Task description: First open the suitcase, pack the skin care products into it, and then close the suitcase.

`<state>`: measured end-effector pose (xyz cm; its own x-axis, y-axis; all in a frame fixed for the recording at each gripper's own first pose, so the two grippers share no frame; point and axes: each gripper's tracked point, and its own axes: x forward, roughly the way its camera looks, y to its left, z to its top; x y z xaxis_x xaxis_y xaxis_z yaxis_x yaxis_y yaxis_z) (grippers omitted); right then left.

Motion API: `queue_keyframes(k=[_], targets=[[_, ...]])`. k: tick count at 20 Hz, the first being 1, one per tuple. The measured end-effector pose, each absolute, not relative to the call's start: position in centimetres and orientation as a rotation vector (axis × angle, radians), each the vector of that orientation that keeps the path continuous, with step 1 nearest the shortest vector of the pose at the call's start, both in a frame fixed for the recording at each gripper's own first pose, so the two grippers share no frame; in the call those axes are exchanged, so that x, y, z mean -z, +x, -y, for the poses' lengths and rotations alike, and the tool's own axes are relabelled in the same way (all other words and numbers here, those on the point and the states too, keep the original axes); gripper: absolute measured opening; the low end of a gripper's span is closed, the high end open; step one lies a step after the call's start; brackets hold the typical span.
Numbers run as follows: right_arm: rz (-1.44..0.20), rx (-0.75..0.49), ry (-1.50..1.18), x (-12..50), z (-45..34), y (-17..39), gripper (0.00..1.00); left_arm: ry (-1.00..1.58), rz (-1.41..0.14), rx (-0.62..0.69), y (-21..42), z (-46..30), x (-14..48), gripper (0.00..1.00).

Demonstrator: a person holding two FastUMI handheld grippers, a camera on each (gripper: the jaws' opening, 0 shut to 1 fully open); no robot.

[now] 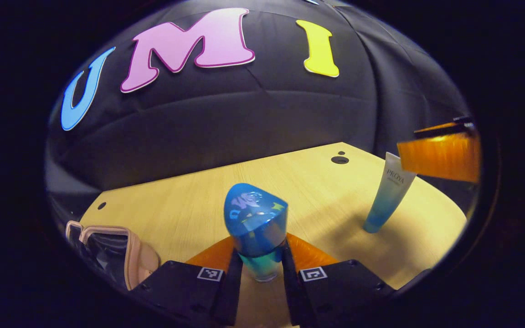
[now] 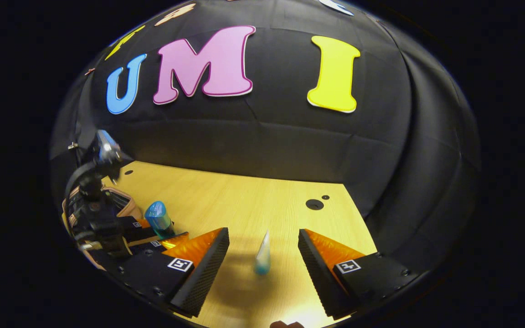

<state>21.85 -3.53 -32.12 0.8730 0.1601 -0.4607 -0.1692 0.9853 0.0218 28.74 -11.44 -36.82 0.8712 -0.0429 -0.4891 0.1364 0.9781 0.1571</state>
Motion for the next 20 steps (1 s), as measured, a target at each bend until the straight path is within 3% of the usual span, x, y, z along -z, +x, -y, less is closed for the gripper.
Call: queue_keyframes(k=[5, 6, 8, 9, 11, 12, 13, 15, 17, 20], targets=[[-0.667, -0.159, 0.033, 40.5, 2.6, 23.1, 0.97, 0.195, -0.536, 0.102, 28.7, 11.6, 36.8, 0.41], [-0.724, -0.141, 0.034, 42.0, 2.9, 22.8, 0.94, 0.191, -0.545, 0.107, 28.7, 11.8, 36.8, 0.44], [-0.717, -0.110, 0.073, 41.6, 3.2, 23.9, 0.37, 0.156, -0.577, 0.115, 27.9, 11.7, 36.1, 0.46], [-0.716, -0.122, 0.089, 40.9, 2.9, 23.6, 0.23, 0.138, -0.571, 0.121, 27.7, 11.5, 34.8, 0.43], [-0.693, -0.144, 0.095, 38.6, 2.5, 23.0, 0.28, 0.116, -0.571, 0.146, 26.8, 10.5, 31.8, 0.43], [-0.663, -0.180, 0.107, 35.4, 1.0, 21.2, 0.22, 0.105, -0.580, 0.164, 25.7, 9.1, 29.2, 0.46], [-0.644, -0.202, 0.117, 33.5, 0.1, 20.3, 0.22, 0.092, -0.596, 0.183, 24.7, 7.7, 27.4, 0.41], [-0.605, -0.246, 0.121, 30.0, -2.3, 18.5, 0.28, 0.068, -0.652, 0.179, 22.2, 3.1, 24.1, 0.43], [-0.581, -0.275, 0.119, 28.0, -4.1, 17.1, 0.28, 0.060, -0.751, 0.132, 19.6, -1.2, 23.3, 0.43], [-0.559, -0.316, 0.119, 25.8, -7.2, 15.0, 0.28, 0.050, -1.031, 0.066, 14.8, -8.7, 26.3, 0.43]])
